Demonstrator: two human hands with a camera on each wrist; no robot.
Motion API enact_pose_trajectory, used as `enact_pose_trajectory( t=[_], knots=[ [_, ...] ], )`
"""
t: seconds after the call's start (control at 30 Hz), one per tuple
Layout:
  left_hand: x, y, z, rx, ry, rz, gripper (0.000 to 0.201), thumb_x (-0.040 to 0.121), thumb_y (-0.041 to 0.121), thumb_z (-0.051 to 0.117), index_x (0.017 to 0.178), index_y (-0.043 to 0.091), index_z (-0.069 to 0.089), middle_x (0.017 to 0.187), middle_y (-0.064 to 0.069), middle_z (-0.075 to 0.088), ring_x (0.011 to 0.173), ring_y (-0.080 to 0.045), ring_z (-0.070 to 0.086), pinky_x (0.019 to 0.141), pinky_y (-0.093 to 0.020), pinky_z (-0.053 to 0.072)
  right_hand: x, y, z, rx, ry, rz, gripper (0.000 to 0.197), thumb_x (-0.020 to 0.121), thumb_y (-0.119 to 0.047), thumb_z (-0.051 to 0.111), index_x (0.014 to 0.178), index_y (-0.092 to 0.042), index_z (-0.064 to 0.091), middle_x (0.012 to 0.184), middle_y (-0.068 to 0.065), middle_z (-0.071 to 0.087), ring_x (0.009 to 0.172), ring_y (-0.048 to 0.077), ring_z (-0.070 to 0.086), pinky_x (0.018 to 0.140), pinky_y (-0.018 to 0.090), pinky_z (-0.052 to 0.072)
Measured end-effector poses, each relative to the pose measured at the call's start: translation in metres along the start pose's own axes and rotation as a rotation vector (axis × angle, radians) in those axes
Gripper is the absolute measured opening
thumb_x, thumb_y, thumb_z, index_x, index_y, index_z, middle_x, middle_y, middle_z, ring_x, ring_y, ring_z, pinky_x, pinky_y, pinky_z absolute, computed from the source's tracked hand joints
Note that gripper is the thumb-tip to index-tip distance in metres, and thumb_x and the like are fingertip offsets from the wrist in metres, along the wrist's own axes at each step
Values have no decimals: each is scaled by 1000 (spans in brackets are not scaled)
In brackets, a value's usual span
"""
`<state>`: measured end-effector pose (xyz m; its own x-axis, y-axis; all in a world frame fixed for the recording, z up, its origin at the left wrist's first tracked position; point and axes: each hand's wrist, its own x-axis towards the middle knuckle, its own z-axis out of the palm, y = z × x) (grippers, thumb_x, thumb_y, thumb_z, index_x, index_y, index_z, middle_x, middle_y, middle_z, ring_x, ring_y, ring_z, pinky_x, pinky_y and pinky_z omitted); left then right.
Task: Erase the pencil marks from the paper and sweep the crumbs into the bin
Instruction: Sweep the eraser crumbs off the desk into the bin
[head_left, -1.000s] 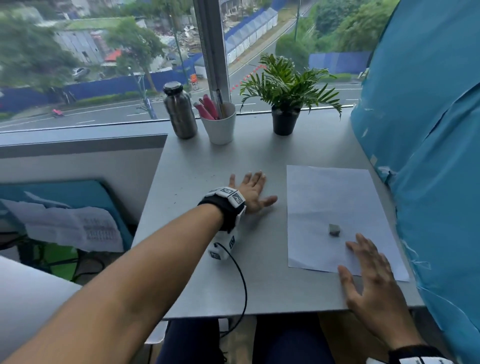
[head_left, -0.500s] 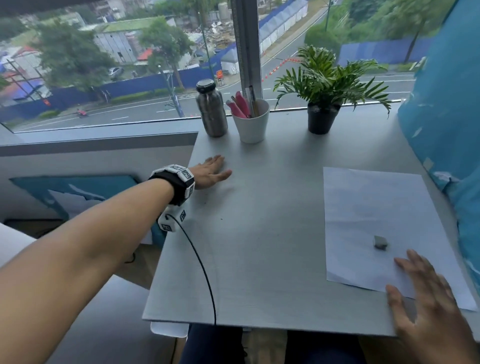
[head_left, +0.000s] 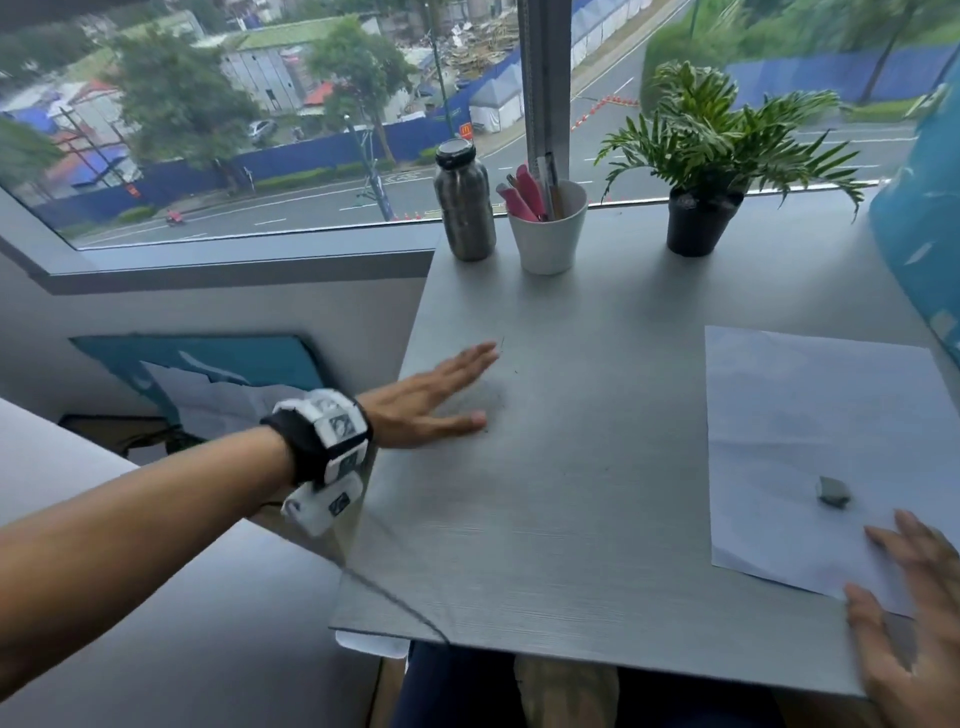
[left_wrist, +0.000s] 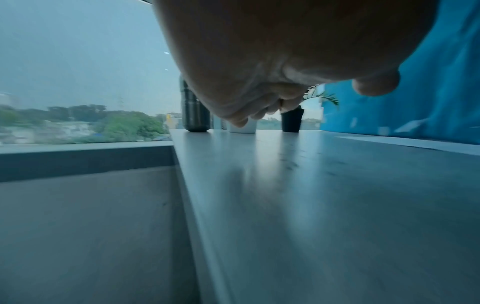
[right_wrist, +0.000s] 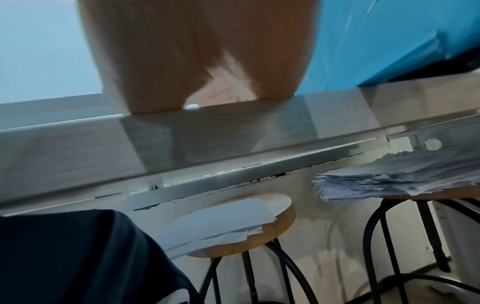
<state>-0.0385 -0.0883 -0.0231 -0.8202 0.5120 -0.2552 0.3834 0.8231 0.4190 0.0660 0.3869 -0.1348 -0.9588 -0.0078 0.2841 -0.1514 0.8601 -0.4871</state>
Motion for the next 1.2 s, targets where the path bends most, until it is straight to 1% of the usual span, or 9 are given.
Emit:
enact_pose_trajectory(
  t=[0.1,0.27,0.4,0.6,0.73,0.9,1.0,1.07,1.2],
  knots=[
    [45,-28,-24,84,26,-73,81,96,56,39,156,22,-4,162,5,-14,147,-6,-12,119,-27,-6,-1,2,1,16,-10,-2,72,87,-62,28,134,-12,48,155,2,34,145,27,28,114,60,26],
    [104,-55,-33,283,-155,-158,91,92,68,34,155,19,-11,161,0,-18,147,-11,-16,122,-41,-3,0,4,2,21,16,-3,73,87,-61,30,132,-7,51,154,3,36,144,28,30,113,59,27],
    [74,-45,-15,393,-198,-66,110,81,82,31,151,16,-22,158,-1,-29,145,-12,-24,120,-36,-9,0,7,4,56,34,-20,72,86,-58,33,131,-5,51,153,5,36,144,29,30,112,61,27],
    [-11,-13,13,302,-305,126,102,86,75,34,151,20,-21,158,3,-29,144,-9,-25,120,-39,-11,-1,17,13,90,41,13,64,85,-56,36,132,-13,48,155,0,33,145,26,29,112,62,27],
    [-43,5,17,48,-130,76,97,87,75,28,152,22,-21,158,6,-28,146,-11,-21,121,-48,-3,0,12,9,85,19,1,66,84,-53,37,132,-9,49,155,0,33,146,24,27,114,59,26],
    [-68,46,45,416,-245,228,97,85,73,29,154,19,-14,160,4,-22,147,-17,-22,116,-58,-11,0,-8,-4,55,35,25,66,83,-51,37,132,-9,50,153,4,36,144,26,30,114,58,26],
    [-65,50,52,459,-271,286,89,89,67,31,155,25,-11,161,11,-18,147,-16,-22,114,-58,-15,1,-16,-12,24,-3,56,67,82,-53,35,134,-14,48,153,2,35,144,25,29,116,56,25],
    [-53,36,44,552,-245,267,81,93,64,26,154,27,-12,160,11,-19,147,-16,-22,115,-58,-13,1,-20,-16,-12,-25,74,67,82,-54,33,135,-16,47,153,2,35,143,25,30,116,54,25],
    [-28,9,15,690,-156,42,79,96,68,19,153,25,-15,160,7,-19,145,-14,-26,115,-56,-12,1,-20,-20,-71,-74,75,67,82,-54,31,137,-17,45,154,4,34,143,26,30,117,53,23]
  ],
)
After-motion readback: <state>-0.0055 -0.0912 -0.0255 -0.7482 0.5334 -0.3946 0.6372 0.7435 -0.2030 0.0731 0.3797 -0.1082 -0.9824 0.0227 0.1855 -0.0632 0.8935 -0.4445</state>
